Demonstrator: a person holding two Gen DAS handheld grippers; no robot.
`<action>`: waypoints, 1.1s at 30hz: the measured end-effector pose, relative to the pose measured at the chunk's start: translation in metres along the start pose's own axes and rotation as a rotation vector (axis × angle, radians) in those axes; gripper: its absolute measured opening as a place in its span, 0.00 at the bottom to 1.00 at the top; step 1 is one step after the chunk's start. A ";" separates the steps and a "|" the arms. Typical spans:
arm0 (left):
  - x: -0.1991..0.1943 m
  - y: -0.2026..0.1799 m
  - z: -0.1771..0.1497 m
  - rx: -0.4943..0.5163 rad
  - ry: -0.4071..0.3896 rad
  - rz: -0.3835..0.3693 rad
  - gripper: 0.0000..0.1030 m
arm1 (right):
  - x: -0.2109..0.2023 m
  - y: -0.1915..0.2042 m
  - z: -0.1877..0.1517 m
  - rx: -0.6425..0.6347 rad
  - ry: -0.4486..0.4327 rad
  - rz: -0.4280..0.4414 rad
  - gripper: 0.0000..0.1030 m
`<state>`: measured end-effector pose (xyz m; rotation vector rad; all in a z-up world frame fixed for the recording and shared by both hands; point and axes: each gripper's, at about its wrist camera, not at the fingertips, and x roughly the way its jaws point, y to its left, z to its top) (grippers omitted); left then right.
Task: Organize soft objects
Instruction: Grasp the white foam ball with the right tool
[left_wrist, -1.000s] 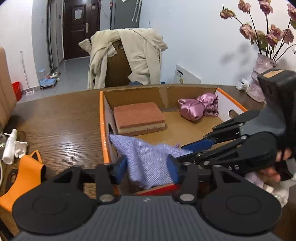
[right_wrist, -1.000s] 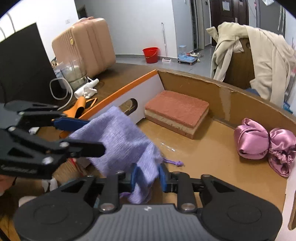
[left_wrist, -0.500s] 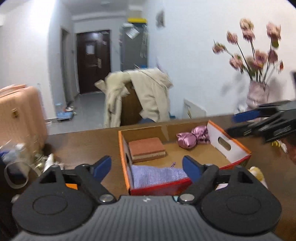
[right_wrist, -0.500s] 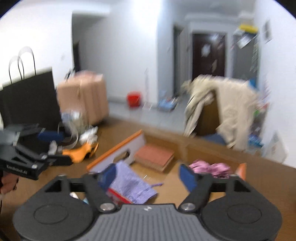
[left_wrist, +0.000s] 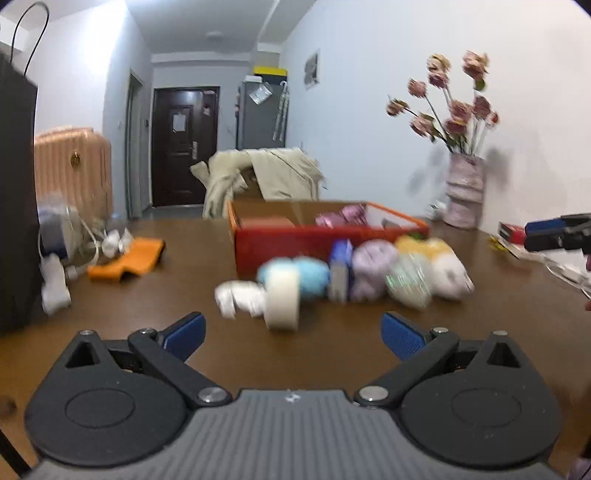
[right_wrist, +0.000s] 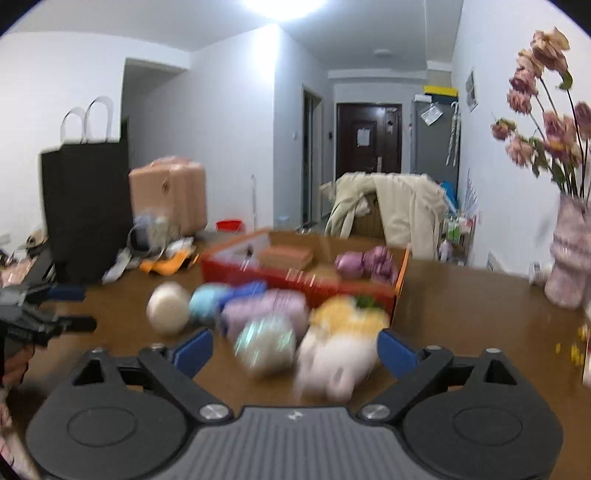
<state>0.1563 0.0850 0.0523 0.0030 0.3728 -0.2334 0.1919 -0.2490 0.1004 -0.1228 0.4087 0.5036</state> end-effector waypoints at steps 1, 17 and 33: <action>-0.002 0.000 -0.007 -0.010 0.022 -0.001 1.00 | -0.005 0.004 -0.015 -0.014 0.009 0.000 0.96; 0.013 -0.005 0.009 0.006 0.117 0.052 1.00 | -0.013 0.002 -0.062 0.179 0.033 -0.158 0.97; 0.135 0.098 0.075 -0.118 0.236 0.021 0.58 | 0.134 0.050 0.050 -0.043 0.153 0.275 0.64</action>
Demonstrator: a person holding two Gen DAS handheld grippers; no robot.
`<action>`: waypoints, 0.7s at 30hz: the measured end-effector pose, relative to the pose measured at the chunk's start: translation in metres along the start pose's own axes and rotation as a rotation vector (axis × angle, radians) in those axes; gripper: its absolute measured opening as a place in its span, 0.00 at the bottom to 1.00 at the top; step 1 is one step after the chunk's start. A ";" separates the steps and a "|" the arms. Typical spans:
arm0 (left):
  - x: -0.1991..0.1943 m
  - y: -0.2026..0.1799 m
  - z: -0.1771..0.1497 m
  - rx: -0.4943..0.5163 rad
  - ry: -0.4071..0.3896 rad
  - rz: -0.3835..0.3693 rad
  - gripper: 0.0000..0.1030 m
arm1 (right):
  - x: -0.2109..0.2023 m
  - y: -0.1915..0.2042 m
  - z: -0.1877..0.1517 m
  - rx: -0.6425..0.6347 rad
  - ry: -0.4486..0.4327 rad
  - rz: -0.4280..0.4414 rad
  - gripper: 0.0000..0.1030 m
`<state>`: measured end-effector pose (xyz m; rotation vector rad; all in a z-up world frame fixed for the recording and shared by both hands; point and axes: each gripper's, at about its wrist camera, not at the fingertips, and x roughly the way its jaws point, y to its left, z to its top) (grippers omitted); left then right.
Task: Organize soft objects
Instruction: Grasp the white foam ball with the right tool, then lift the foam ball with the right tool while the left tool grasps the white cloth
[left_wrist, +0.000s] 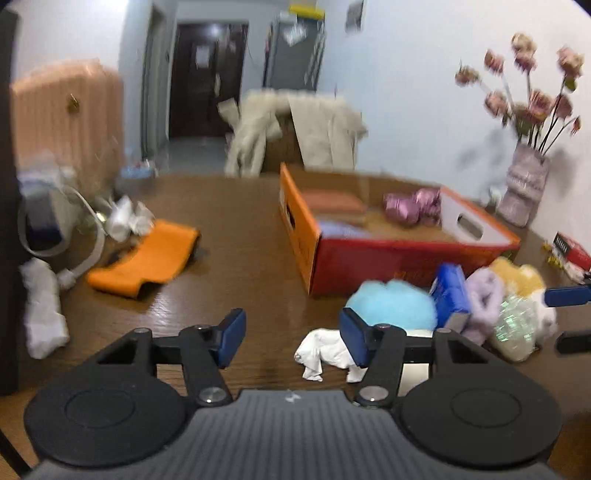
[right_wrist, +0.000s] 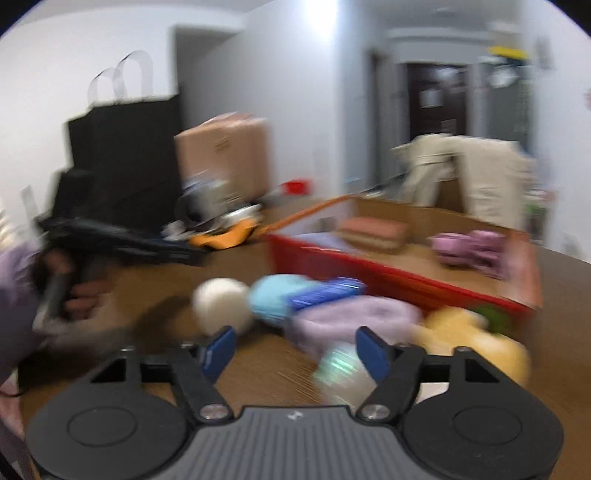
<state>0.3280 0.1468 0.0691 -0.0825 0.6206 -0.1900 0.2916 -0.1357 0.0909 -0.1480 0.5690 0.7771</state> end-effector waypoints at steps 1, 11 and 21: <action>0.012 0.002 0.001 -0.010 0.030 -0.018 0.67 | 0.017 0.008 0.008 -0.027 0.016 0.032 0.61; 0.037 0.024 -0.020 -0.138 0.092 -0.155 0.14 | 0.118 0.046 0.034 -0.161 0.089 0.184 0.47; 0.019 -0.007 -0.027 -0.001 0.052 -0.140 0.10 | 0.077 0.020 -0.008 -0.058 0.128 0.121 0.44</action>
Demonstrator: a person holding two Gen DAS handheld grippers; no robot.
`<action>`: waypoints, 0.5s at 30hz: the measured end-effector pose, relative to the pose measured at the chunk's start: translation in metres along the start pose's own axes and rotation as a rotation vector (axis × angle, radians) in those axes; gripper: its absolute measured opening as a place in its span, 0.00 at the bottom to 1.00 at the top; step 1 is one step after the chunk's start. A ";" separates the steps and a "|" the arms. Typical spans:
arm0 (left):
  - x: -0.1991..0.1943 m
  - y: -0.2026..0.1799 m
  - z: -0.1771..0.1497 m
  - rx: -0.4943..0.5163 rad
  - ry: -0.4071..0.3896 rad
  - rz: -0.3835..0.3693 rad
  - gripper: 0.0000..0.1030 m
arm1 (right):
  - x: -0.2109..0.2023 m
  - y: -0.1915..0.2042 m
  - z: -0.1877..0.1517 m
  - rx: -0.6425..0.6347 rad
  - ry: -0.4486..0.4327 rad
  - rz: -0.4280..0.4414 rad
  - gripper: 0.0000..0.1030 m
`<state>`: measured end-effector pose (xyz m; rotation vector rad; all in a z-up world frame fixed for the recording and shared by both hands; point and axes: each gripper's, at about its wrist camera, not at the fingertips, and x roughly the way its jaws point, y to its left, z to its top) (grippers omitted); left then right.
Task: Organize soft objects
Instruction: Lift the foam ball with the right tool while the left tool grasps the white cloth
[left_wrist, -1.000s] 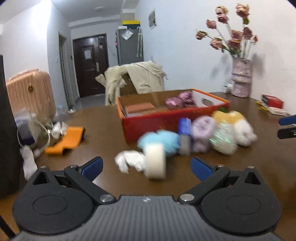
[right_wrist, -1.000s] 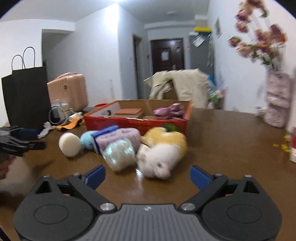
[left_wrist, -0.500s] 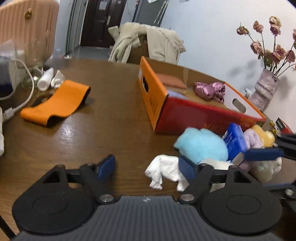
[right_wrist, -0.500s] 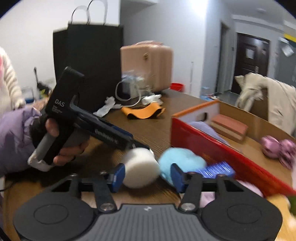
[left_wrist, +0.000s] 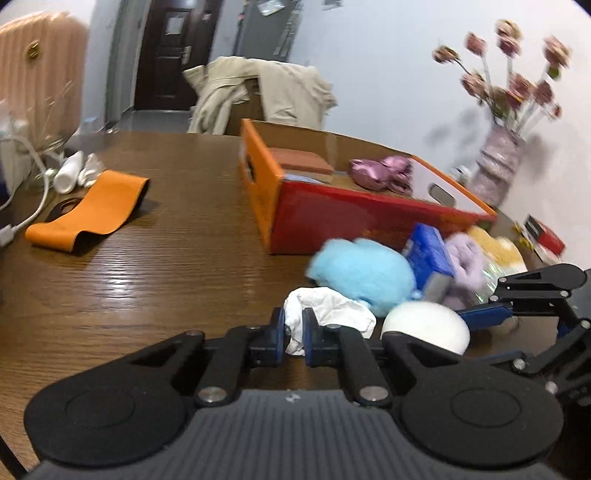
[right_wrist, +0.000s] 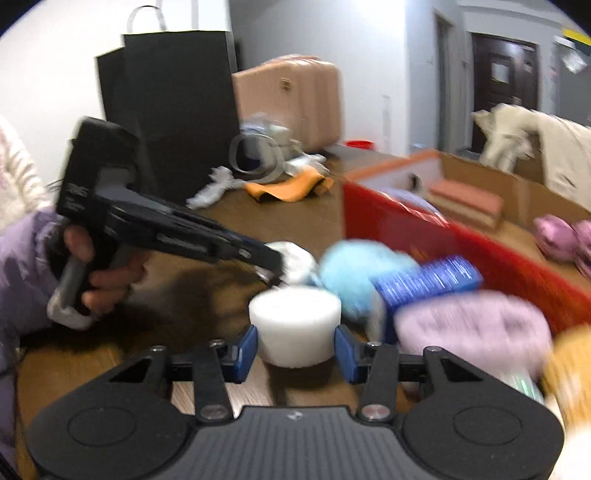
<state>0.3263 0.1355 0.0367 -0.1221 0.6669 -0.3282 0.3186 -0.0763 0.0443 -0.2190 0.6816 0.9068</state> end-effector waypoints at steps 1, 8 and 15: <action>-0.001 -0.005 -0.001 0.018 -0.002 -0.004 0.10 | -0.003 0.000 -0.004 0.017 -0.005 -0.018 0.45; -0.006 -0.021 -0.011 0.073 -0.024 0.032 0.10 | 0.012 0.017 0.002 -0.020 -0.032 -0.098 0.59; -0.049 -0.032 -0.022 0.021 -0.059 0.062 0.10 | -0.015 0.037 -0.007 -0.011 -0.047 -0.139 0.50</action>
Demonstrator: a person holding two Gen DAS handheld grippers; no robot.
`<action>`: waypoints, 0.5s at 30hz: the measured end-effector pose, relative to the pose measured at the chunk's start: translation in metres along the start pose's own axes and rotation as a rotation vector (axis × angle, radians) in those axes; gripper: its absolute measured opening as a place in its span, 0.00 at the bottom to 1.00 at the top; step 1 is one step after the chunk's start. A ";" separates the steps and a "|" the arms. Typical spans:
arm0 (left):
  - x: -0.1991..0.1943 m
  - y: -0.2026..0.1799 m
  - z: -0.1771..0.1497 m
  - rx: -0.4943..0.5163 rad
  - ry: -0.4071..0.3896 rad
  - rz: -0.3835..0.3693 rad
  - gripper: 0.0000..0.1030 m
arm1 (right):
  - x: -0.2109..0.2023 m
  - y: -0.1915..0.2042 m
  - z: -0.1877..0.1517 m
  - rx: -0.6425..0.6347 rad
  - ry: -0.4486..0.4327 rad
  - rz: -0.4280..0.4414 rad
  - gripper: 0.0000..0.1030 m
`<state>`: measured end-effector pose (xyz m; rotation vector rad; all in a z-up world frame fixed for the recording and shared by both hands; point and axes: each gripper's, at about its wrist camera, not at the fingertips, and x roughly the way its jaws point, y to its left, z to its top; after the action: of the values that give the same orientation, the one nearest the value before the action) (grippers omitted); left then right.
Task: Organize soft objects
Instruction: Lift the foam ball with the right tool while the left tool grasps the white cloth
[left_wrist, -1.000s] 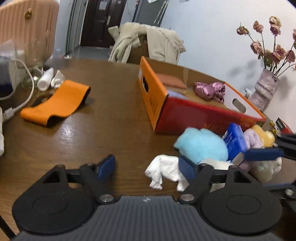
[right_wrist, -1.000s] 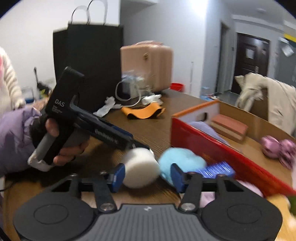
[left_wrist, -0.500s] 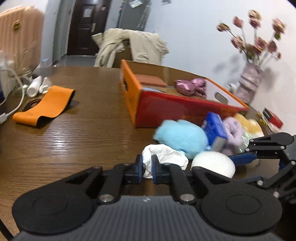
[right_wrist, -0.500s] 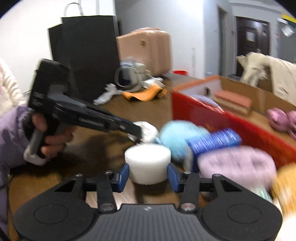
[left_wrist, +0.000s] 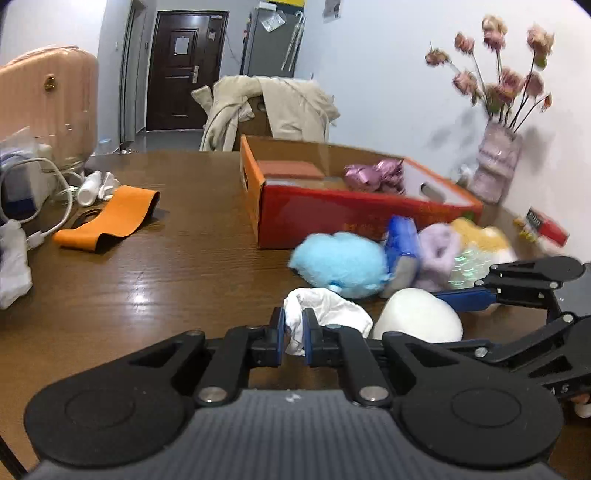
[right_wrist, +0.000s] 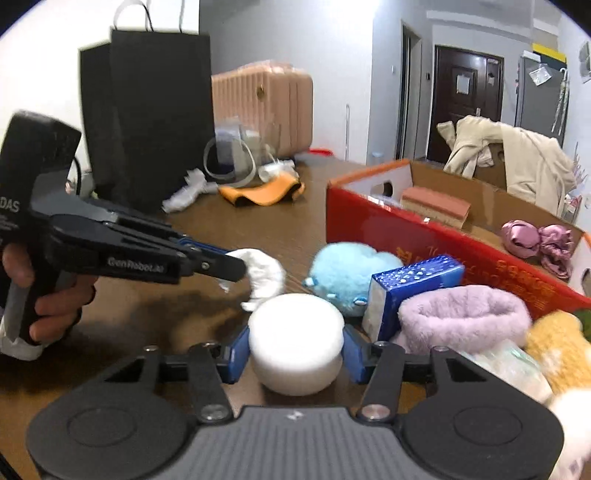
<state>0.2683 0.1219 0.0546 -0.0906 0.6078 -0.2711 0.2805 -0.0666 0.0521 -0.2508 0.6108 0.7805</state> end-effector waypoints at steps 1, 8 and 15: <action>-0.013 -0.004 -0.003 0.004 -0.002 -0.006 0.10 | -0.012 0.003 -0.003 -0.008 -0.011 -0.003 0.50; -0.106 -0.049 -0.014 0.062 -0.102 -0.026 0.10 | -0.125 0.015 -0.035 -0.031 -0.083 -0.115 0.50; -0.160 -0.080 -0.008 0.139 -0.190 -0.070 0.11 | -0.226 0.020 -0.054 -0.031 -0.176 -0.197 0.51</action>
<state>0.1201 0.0896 0.1496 -0.0031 0.3963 -0.3672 0.1187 -0.2073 0.1446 -0.2634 0.4013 0.6151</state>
